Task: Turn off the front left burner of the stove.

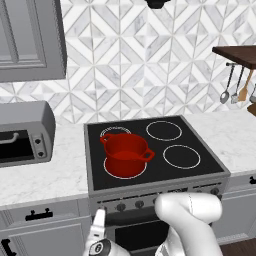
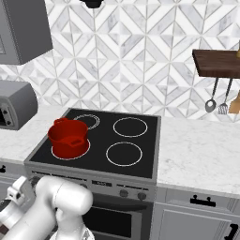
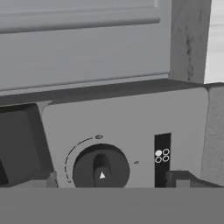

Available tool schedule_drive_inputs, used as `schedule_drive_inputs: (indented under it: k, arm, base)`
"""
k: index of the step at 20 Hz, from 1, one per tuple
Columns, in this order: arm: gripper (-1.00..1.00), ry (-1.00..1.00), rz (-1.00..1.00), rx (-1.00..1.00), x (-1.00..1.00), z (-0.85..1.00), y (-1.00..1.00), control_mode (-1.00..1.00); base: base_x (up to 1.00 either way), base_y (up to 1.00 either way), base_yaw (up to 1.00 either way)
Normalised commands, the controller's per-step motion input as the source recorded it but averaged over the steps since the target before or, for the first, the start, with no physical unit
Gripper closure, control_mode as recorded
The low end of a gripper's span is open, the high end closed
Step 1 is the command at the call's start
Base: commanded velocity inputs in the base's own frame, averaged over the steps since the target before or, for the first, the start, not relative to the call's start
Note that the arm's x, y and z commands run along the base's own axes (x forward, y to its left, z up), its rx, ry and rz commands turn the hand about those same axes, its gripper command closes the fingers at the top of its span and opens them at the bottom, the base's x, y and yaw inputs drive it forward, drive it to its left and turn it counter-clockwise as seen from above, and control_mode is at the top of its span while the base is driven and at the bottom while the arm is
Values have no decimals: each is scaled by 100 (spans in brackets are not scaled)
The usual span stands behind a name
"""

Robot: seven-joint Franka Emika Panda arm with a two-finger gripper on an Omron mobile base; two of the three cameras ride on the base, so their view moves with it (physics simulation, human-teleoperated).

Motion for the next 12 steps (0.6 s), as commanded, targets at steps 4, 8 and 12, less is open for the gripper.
schedule_drive_inputs:
  k: [4,8,12]
  arm:
    - [-100,0,0,-1,17,-16,1,-100]
    - [-100,0,0,0,19,-9,0,-100]
    - [-100,0,0,0,8,-5,0,-100]
  base:
    - [0,0,0]
    - [0,0,0]
    - [0,0,0]
